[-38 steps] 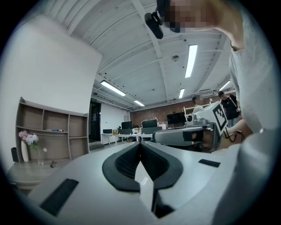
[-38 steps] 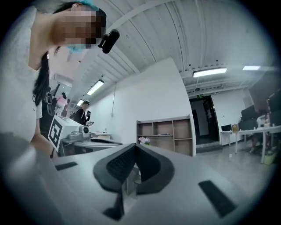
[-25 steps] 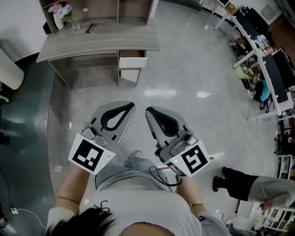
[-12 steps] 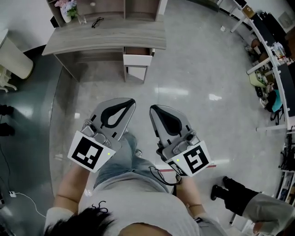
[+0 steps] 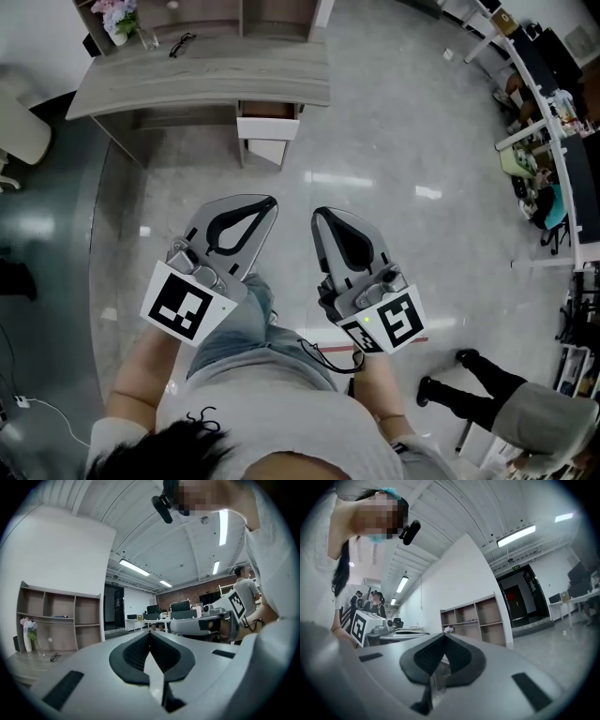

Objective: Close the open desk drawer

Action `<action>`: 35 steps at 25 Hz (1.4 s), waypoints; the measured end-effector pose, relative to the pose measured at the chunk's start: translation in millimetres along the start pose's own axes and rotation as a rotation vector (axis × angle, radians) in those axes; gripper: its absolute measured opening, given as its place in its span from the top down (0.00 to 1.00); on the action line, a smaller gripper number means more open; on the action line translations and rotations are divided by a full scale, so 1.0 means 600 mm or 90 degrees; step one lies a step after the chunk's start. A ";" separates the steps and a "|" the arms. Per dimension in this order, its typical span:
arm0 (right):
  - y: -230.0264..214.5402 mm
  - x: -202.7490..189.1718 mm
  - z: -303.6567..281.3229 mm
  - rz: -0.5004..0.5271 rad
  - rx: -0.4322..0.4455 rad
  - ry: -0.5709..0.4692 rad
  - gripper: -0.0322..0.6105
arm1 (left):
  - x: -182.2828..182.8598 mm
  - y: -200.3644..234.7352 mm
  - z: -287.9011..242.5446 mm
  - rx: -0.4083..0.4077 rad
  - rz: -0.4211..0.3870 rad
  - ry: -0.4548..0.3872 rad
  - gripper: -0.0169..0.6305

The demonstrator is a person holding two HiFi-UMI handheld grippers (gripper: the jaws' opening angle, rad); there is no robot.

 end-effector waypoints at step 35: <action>-0.180 -0.103 -0.375 0.026 0.011 0.064 0.94 | -0.071 0.363 -0.107 0.027 0.018 -0.015 0.96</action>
Point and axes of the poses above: the fingertips, and each gripper's own axes: z backward along the fingers, y to its left, x out of its top, the point moved 5 cm from there along z, backward along the fingers, and after that the axes turned 4 degrees about z, right-handed, at the moved point
